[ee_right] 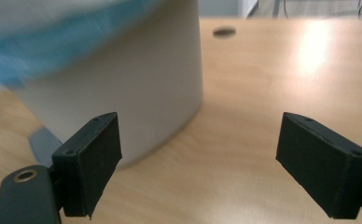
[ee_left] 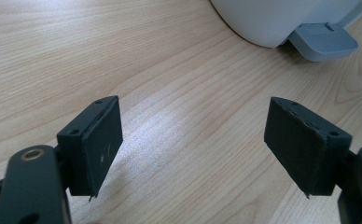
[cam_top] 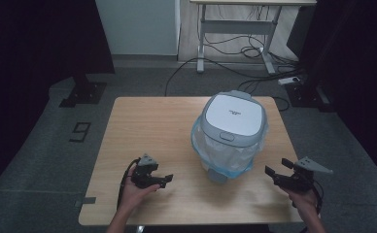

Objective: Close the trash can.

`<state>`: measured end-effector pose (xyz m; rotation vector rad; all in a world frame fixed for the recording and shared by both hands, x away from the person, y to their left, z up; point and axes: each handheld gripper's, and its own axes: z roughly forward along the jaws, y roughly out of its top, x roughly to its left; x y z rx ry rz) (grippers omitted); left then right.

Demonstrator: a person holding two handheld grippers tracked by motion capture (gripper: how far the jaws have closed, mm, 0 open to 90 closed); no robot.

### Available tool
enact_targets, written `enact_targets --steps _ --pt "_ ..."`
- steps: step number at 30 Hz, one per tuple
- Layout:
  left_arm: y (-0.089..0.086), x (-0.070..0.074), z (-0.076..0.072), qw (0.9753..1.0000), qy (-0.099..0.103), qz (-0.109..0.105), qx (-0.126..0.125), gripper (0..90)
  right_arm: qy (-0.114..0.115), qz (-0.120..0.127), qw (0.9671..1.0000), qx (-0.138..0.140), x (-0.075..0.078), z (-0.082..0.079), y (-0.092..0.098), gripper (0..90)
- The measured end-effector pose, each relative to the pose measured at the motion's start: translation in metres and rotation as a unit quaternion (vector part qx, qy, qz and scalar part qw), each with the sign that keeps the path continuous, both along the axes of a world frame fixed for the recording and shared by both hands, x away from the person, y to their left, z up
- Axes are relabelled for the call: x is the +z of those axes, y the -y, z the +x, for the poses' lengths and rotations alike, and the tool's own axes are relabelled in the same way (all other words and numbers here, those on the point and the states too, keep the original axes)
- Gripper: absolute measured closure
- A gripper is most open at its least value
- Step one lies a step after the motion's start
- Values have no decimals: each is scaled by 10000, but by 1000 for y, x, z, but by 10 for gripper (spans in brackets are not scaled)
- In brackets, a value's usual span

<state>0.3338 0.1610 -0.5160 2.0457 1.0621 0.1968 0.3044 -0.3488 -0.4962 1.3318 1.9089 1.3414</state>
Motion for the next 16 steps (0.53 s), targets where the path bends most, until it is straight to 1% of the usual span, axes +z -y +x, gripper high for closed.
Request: enact_targets --steps 1,3,6,16 --pt "0 0 0 10000 2 5 2 195 -43 -95 9999 -9 -4 0 0 134" --pt "0 -1 0 10000 0 17 4 195 -73 -160 9998 -37 -8 0 1 134" --pt "-1 -1 0 10000 -9 32 9 195 -123 -178 9998 -39 -12 0 2 134" --pt "0 -1 1 10000 -6 37 9 195 -146 -190 9997 -62 -16 2 2 133"
